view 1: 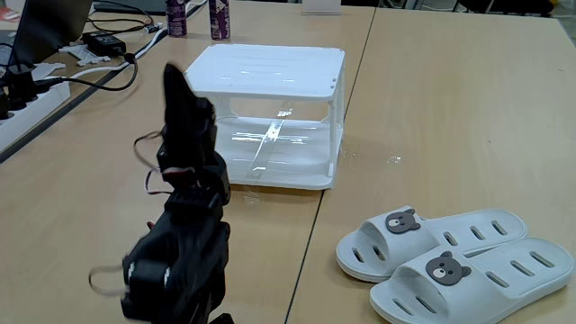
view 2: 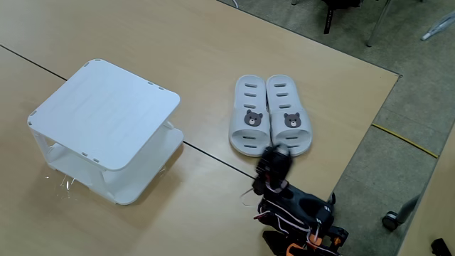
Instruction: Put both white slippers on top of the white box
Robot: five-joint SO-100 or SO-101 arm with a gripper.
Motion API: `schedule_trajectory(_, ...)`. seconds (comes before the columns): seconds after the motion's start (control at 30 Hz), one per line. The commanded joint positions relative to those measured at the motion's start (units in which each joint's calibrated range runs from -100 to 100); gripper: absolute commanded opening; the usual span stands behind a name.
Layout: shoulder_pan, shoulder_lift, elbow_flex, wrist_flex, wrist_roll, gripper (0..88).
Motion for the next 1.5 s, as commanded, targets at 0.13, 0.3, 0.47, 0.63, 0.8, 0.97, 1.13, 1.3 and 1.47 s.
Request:
schedule_trajectory(0.13, 2.7, 45.9, -0.3, -0.1, 0.4, 0.7)
schedule_trajectory(0.3, 2.6, 71.2, -0.3, -0.1, 0.4, 0.7)
schedule_trajectory(0.47, 2.8, 90.2, -0.6, -0.1, 0.4, 0.7)
schedule_trajectory(0.63, 8.3, 101.5, -3.7, -0.1, 0.4, 0.7)
schedule_trajectory(0.8, 20.1, 108.4, -5.8, -0.1, 0.4, 0.7)
schedule_trajectory(0.97, 32.1, 110.6, -6.8, -0.1, 0.4, 0.7)
schedule_trajectory(1.13, 38.0, 110.6, -7.0, -0.1, 0.4, 0.7)
schedule_trajectory(1.3, 37.8, 110.6, -12.4, -0.1, 0.4, 1.9)
schedule_trajectory(1.47, 37.7, 110.6, -16.8, -0.1, 0.4, 21.5)
